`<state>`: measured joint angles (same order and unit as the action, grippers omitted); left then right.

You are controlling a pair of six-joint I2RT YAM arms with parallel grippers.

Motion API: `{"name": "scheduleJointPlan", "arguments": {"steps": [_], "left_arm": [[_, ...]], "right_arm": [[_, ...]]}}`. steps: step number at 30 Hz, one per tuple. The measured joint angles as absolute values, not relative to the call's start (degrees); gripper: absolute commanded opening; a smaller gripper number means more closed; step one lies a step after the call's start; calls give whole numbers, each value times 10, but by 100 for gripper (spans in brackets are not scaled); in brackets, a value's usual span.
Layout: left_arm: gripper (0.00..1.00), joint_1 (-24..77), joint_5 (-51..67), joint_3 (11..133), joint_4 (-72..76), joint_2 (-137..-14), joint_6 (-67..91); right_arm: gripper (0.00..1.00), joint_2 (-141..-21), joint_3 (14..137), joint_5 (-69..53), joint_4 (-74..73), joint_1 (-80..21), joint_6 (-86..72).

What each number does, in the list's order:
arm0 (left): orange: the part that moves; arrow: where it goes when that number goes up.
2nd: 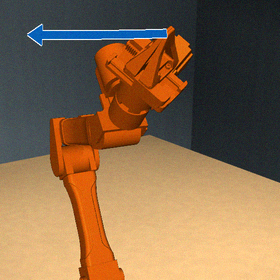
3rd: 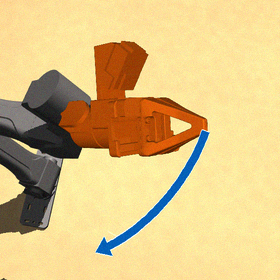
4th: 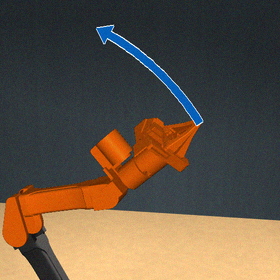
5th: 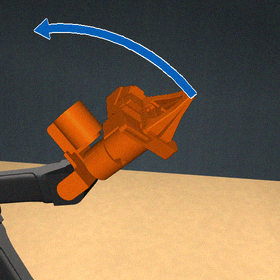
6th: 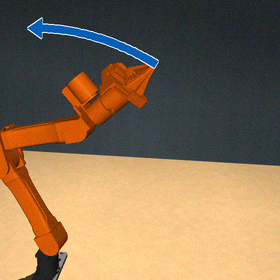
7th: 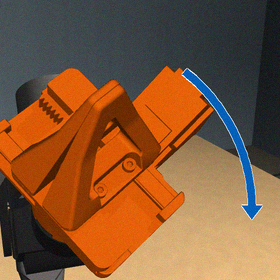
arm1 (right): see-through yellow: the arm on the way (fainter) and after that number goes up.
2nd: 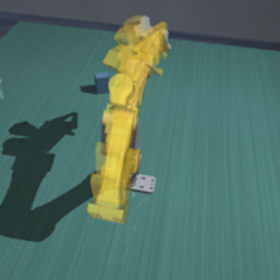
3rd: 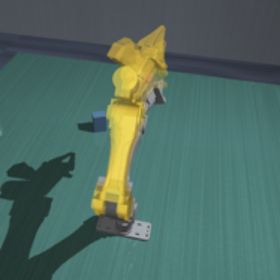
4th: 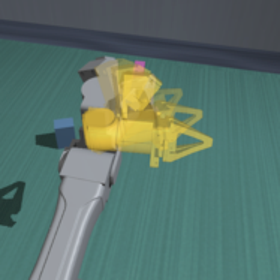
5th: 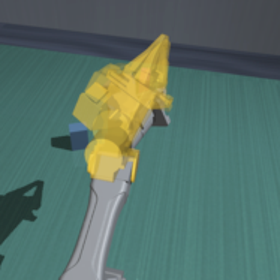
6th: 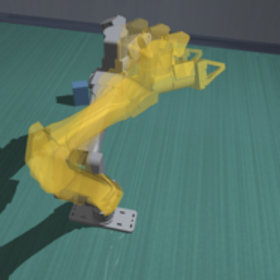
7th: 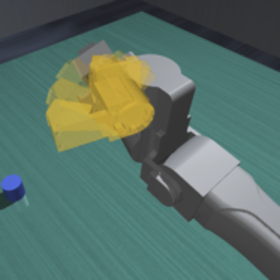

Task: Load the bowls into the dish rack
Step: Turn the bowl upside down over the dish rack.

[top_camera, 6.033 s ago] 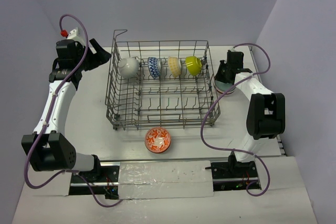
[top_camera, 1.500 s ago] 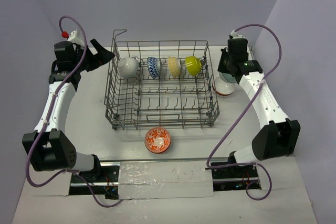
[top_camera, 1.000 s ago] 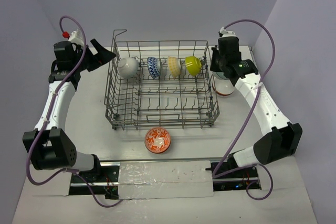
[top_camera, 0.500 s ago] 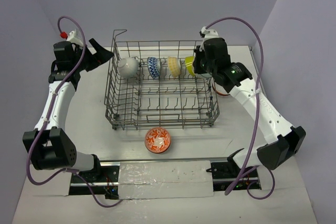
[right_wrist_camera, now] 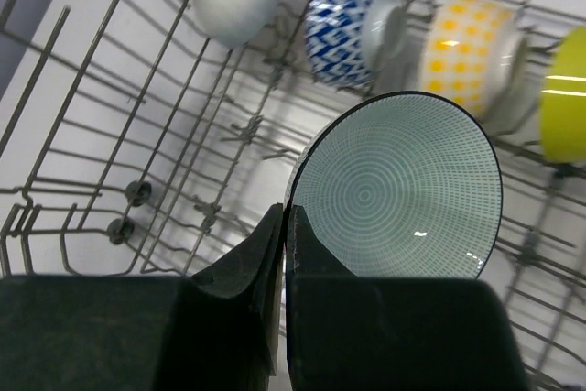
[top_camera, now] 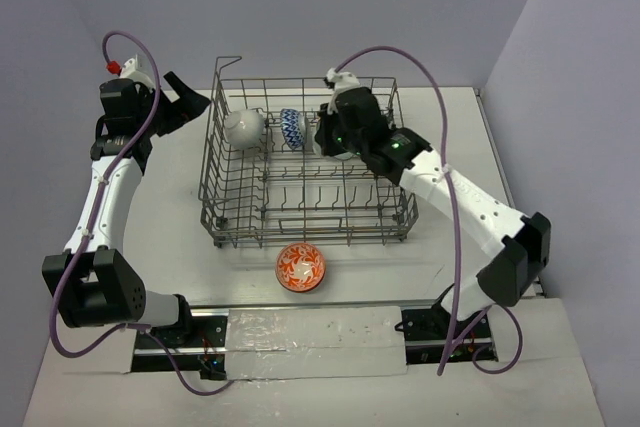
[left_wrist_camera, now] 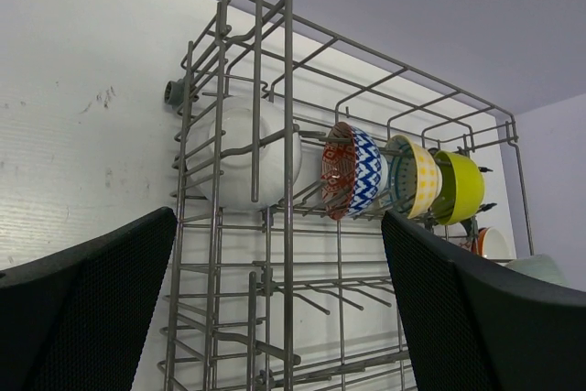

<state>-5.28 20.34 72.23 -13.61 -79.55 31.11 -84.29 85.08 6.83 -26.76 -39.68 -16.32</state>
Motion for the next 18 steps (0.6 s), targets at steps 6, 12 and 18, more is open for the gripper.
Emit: {"name": "scheduleJointPlan", "arguments": {"steps": [6,12,18], "left_arm": [[85,-52,196,722,-136,-795,309],[90,-52,196,722,-143,-795,308],[99,-52,216,722,-148,-796,304]], "right_arm": [[0,-910,853,67,-256,-449,-169],[0,-960,878,68,-258,-477,-169],[0,-975,912,67,-257,-490,-169]]}}
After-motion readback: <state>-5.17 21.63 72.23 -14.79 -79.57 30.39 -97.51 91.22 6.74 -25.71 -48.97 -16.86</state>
